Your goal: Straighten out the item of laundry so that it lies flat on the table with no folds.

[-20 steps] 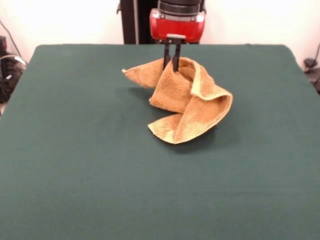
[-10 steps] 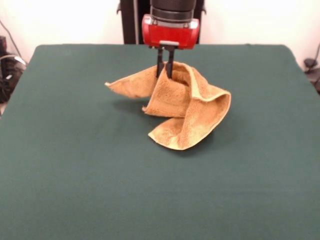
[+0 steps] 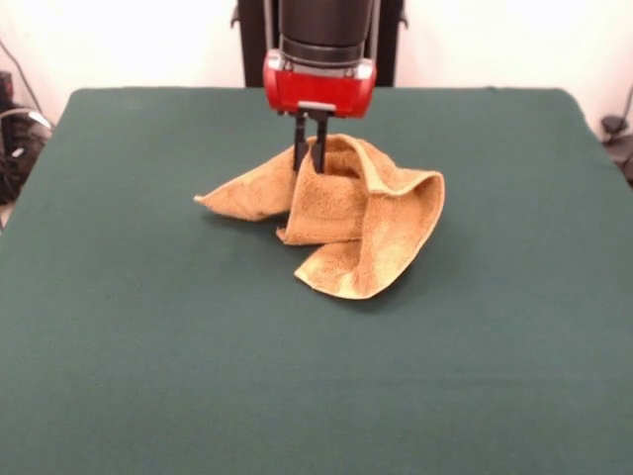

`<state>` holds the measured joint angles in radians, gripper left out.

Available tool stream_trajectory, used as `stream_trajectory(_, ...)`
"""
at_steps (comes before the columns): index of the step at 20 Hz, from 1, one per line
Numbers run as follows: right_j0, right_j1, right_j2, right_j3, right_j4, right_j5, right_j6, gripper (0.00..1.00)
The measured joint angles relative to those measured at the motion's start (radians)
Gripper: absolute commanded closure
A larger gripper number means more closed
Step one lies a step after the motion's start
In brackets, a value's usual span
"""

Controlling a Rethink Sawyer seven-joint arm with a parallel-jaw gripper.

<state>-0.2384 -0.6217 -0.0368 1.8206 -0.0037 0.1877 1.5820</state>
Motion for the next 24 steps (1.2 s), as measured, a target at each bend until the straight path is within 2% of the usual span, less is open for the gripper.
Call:
stream_trajectory(14,-0.004,0.033,0.000,-0.051,-0.041,0.030,0.000,1.00)
stream_trajectory(24,0.095,-0.009,-0.068,-0.051,-0.068,0.030,0.000,1.00)
